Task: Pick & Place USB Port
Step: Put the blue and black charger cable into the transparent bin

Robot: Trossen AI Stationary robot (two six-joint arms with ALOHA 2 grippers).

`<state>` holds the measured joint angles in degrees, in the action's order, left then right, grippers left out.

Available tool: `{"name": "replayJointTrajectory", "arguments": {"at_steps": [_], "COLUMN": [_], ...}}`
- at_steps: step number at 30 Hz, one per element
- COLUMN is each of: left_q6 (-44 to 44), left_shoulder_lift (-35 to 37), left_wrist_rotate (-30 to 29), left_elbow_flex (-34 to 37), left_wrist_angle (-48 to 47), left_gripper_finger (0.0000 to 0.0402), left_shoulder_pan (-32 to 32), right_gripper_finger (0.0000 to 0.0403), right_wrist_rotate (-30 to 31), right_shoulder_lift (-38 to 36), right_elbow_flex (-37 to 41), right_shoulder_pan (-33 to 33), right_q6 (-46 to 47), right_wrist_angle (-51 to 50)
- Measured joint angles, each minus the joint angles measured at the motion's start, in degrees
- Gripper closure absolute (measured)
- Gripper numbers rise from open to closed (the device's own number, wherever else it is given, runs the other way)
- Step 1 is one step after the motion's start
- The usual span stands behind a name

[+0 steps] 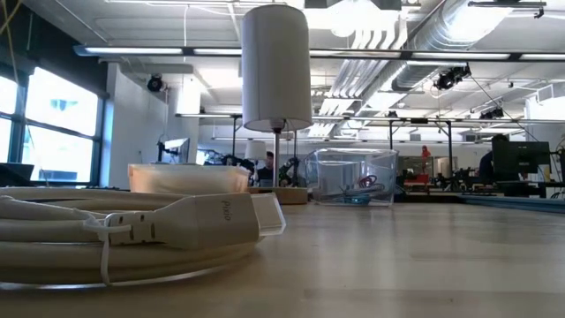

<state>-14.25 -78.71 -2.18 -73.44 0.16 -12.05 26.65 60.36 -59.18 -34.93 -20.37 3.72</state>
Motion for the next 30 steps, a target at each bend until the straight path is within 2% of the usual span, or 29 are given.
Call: {"name": "replayJointTrajectory", "arguments": {"at_steps": [7, 12, 15, 24, 30], "left_q6": [-5.7, -8.2, -8.4, -6.9, -5.3], "left_shoulder_lift": [-0.2, -0.2, -0.2, -1.4, -2.6], "left_wrist_rotate": [-5.3, -6.7, -7.4, 1.1, 9.8], "left_elbow_flex": [0.0, 0.0, 0.0, 0.0, 0.0], "left_wrist_angle": [13.9, 16.8, 16.5, 17.5, 21.5], "left_gripper_finger": [0.0387, 0.0387, 0.0387, 0.0387, 0.0387], "left_shoulder_pan": [-3.5, -4.5, -3.5, 1.9, 6.2], "right_gripper_finger": [0.0174, 0.0174, 0.0174, 0.0174, 0.0174], "right_wrist_rotate": [4.1, 3.7, 0.8, -8.0, -14.5], "right_shoulder_lift": [-0.1, -0.1, -0.1, -0.1, 0.9], "right_elbow_flex": [0.0, 0.0, 0.0, 0.0, 0.0], "right_shoulder_pan": [-1.1, -0.7, 0.5, 8.7, 13.7], "right_q6": [-6.3, -11.9, -15.9, -15.1, -11.2], "right_wrist_angle": [3.0, 8.2, 10.6, 14.3, 14.3]}}
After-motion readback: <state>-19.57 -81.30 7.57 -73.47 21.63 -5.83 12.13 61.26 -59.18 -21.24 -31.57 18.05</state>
